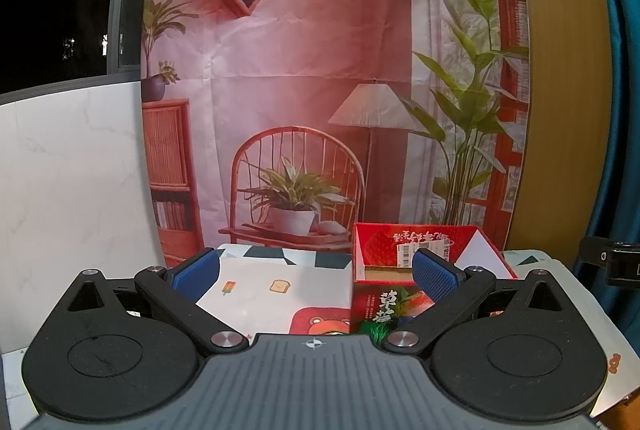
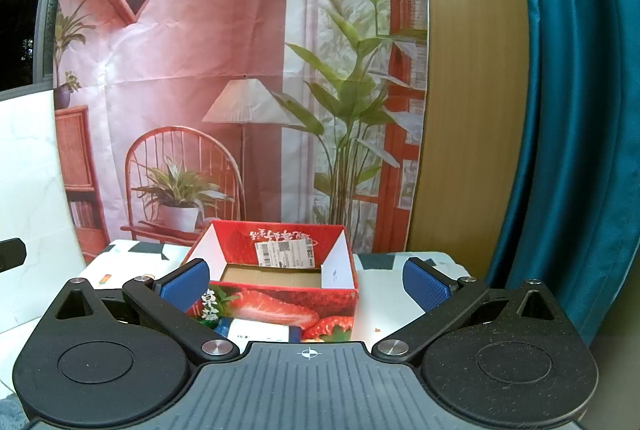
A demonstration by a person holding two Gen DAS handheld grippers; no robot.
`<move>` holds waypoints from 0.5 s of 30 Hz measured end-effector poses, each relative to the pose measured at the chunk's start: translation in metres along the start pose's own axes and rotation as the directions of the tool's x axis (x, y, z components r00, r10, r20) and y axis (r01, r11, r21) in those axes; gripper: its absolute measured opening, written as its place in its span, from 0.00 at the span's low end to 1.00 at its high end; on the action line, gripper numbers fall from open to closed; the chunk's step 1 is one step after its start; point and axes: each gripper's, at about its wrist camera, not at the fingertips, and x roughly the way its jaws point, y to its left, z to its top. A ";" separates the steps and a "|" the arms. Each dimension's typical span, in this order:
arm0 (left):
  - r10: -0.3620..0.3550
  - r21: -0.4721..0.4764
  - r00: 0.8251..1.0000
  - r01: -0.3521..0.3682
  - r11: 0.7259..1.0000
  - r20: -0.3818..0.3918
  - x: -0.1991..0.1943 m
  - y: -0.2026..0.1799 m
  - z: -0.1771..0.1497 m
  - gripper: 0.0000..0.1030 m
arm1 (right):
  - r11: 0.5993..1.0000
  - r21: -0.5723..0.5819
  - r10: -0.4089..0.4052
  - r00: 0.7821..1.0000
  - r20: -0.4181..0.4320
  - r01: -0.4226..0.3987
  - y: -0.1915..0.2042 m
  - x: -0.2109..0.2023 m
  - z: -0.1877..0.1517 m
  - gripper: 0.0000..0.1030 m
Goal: Organize soft objects
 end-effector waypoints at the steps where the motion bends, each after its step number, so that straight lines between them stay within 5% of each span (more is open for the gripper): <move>1: 0.000 0.001 1.000 0.000 1.000 0.002 0.000 0.000 0.000 1.00 | 1.000 0.000 0.000 1.000 0.000 0.000 0.000 0.000 0.000 1.00; 15: 0.003 0.016 1.000 -0.004 1.000 0.013 0.000 0.003 0.000 1.00 | 1.000 0.000 0.001 1.000 -0.003 -0.001 -0.001 0.001 0.001 1.00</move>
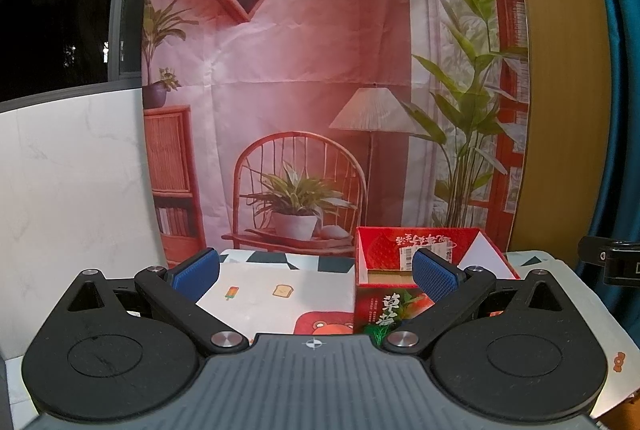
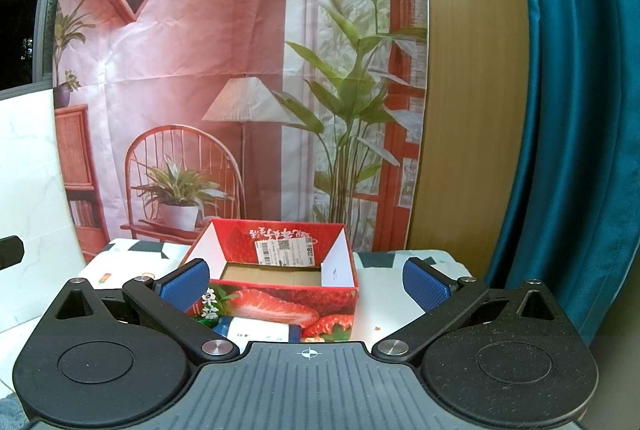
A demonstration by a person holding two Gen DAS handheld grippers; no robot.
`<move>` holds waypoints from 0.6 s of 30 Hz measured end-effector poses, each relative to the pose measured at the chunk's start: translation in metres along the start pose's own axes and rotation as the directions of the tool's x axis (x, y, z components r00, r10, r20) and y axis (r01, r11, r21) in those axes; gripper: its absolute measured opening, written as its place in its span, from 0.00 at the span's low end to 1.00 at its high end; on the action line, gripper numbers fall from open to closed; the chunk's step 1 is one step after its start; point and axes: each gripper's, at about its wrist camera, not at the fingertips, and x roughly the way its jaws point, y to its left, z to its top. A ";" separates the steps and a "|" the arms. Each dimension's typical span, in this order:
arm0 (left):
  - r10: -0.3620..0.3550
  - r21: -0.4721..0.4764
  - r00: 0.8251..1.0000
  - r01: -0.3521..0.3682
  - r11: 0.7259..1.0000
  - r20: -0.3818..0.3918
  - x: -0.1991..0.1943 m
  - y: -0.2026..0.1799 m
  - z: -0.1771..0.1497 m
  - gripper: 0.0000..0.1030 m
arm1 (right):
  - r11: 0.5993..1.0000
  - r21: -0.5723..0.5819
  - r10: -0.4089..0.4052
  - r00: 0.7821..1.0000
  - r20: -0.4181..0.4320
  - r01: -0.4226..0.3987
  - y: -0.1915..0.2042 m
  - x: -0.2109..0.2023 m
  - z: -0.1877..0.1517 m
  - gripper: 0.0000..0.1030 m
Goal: Organize soft objects
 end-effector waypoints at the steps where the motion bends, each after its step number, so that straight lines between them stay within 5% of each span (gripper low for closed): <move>1: 0.001 0.000 1.000 -0.001 1.000 0.000 0.000 0.000 0.000 1.00 | 1.000 0.000 0.000 1.000 0.000 0.000 0.000 0.000 0.000 1.00; 18: 0.000 0.005 1.000 0.000 1.000 -0.003 0.000 0.002 -0.002 1.00 | 1.000 0.001 0.000 1.000 -0.004 0.000 0.001 0.000 0.001 1.00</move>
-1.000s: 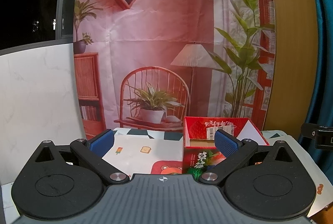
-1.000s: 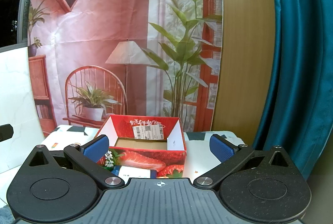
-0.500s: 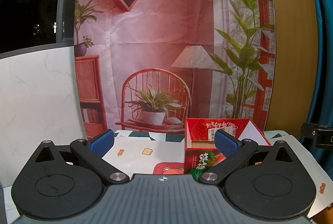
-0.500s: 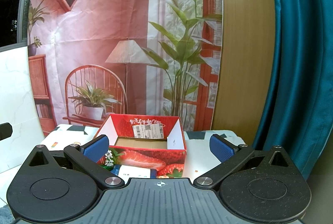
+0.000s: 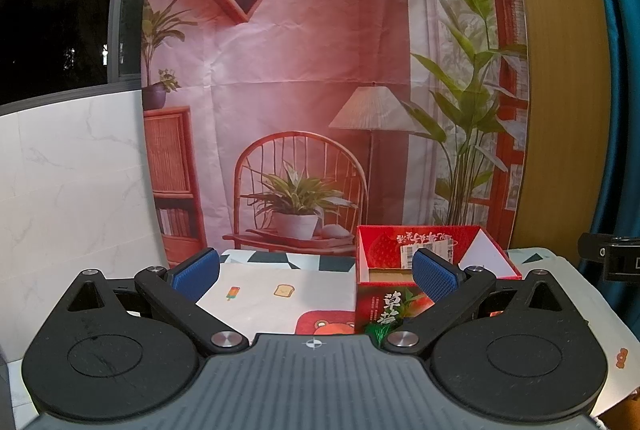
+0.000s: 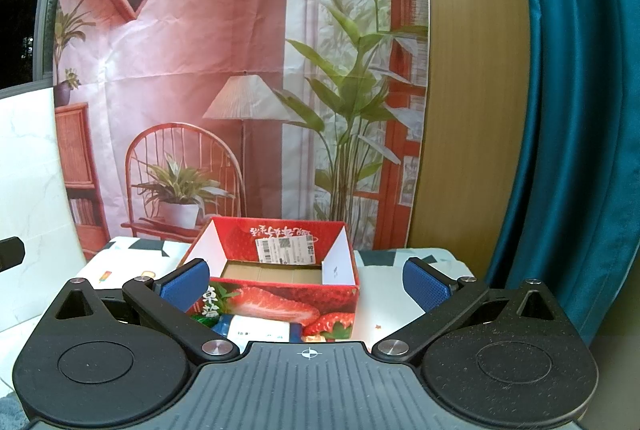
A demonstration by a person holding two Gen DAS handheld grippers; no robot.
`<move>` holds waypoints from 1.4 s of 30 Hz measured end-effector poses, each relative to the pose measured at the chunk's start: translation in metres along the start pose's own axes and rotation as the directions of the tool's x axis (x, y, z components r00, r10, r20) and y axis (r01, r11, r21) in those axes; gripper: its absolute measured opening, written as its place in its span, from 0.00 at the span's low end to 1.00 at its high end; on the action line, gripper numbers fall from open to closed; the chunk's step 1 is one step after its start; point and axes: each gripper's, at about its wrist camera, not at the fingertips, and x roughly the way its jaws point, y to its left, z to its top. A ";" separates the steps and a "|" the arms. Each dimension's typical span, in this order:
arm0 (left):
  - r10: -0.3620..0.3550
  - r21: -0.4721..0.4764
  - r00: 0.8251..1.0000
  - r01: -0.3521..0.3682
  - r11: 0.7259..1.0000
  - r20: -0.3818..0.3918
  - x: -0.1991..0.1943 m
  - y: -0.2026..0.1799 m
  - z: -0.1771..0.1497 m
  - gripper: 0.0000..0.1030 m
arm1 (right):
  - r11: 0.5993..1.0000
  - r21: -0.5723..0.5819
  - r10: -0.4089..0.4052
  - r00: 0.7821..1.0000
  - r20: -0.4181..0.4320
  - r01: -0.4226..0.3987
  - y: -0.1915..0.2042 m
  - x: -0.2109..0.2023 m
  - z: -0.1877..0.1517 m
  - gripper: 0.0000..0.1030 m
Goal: Organize soft objects
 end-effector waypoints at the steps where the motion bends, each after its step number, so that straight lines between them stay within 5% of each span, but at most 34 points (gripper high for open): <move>1: 0.001 0.000 1.000 -0.001 1.000 0.000 0.000 -0.001 0.000 1.00 | 1.000 0.000 0.000 1.000 -0.001 0.000 0.000 0.000 0.001 1.00; 30: 0.002 0.006 1.000 -0.002 1.000 -0.005 0.001 0.000 -0.003 1.00 | 1.000 0.002 0.006 1.000 -0.004 -0.006 0.000 0.001 0.003 1.00; 42: -0.010 0.028 0.998 0.012 1.000 -0.062 0.034 -0.006 -0.026 1.00 | 0.998 0.044 0.043 0.999 0.010 -0.043 -0.014 0.020 -0.030 1.00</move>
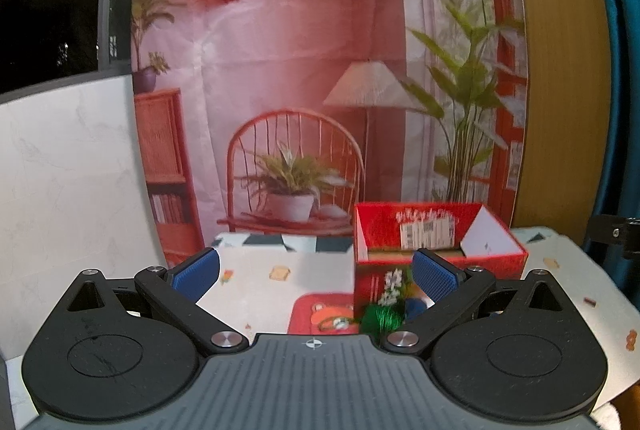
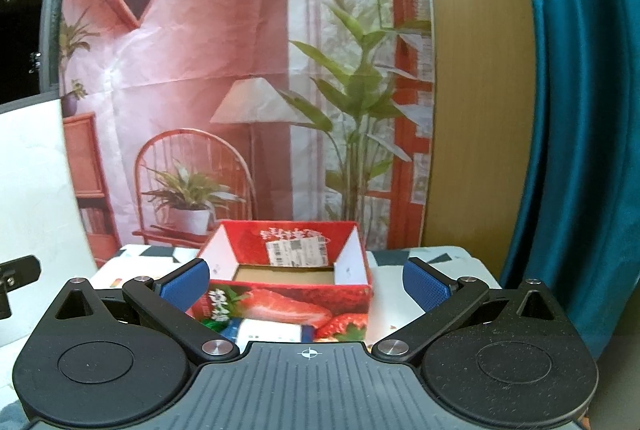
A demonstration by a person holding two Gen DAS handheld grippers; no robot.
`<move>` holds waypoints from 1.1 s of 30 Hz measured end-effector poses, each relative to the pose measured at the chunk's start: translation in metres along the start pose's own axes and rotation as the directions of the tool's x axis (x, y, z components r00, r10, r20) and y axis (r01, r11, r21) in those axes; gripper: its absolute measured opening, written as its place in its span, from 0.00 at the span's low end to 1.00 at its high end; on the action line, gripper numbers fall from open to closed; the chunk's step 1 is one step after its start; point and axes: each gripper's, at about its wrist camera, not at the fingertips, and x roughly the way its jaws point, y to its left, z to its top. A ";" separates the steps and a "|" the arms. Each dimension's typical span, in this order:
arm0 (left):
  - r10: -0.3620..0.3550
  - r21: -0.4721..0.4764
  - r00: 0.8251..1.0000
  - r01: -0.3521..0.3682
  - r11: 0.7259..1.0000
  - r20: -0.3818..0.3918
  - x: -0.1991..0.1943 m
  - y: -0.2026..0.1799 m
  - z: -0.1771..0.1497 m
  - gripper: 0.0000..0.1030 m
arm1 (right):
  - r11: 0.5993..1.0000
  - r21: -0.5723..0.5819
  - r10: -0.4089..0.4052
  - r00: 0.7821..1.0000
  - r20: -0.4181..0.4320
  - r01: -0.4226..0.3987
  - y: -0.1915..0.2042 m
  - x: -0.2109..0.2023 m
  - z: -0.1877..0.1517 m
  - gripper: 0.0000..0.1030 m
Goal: Organize soft objects
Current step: 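Lower both grippers onto the white sock and close them on it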
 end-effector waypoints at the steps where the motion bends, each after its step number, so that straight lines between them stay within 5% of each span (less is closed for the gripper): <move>1: -0.003 0.002 1.000 0.004 1.000 -0.015 0.006 -0.001 -0.004 1.00 | 1.000 0.008 0.008 1.000 -0.011 -0.007 -0.003 0.004 -0.005 1.00; 6: -0.039 0.008 0.995 0.040 0.999 -0.089 0.038 -0.006 -0.028 1.00 | 0.995 0.082 0.063 0.997 -0.037 -0.059 -0.024 0.028 -0.033 1.00; 13: -0.127 -0.017 0.975 0.126 0.992 -0.181 0.082 -0.010 -0.071 0.99 | 0.999 -0.020 0.041 0.995 -0.089 -0.043 -0.027 0.059 -0.082 1.00; 22: -0.241 -0.120 0.909 0.212 0.970 -0.341 0.130 -0.008 -0.122 0.88 | 1.000 0.000 0.025 0.974 -0.227 -0.026 -0.039 0.094 -0.137 0.98; 28: -0.293 -0.135 0.878 0.261 0.956 -0.378 0.144 -0.020 -0.137 0.82 | 0.999 0.019 -0.026 0.953 -0.302 0.033 -0.055 0.113 -0.167 0.85; 33: -0.312 -0.121 0.868 0.287 0.950 -0.386 0.149 -0.031 -0.141 0.64 | 0.995 0.058 -0.058 0.940 -0.336 0.082 -0.068 0.126 -0.183 0.72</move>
